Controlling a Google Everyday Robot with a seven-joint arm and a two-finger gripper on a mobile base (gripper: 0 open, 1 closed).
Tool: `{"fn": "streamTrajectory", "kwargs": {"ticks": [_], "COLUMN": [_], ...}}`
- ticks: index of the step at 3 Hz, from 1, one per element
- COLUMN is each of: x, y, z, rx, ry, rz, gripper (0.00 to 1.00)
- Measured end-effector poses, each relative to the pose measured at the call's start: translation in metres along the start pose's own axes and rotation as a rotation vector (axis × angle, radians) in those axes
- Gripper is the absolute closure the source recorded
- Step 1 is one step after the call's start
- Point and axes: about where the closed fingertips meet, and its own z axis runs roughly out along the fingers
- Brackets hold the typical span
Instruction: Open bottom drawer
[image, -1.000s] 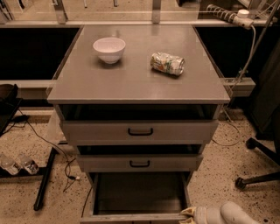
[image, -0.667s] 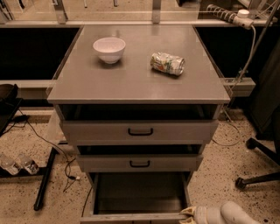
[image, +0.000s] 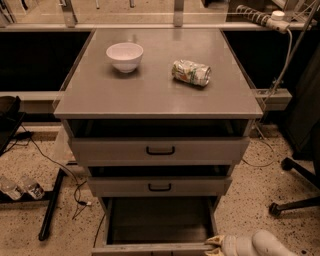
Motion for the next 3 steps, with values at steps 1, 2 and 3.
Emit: {"fn": "streamTrajectory", "kwargs": {"ticks": [1,2,3], "x": [0.0,0.0,0.0], "y": [0.0,0.0,0.0], "z": [0.0,0.0001,0.0001], "rx": [0.0,0.0,0.0], "ry": [0.0,0.0,0.0], "rz": [0.0,0.0,0.0], "gripper": [0.11,0.0,0.0]}}
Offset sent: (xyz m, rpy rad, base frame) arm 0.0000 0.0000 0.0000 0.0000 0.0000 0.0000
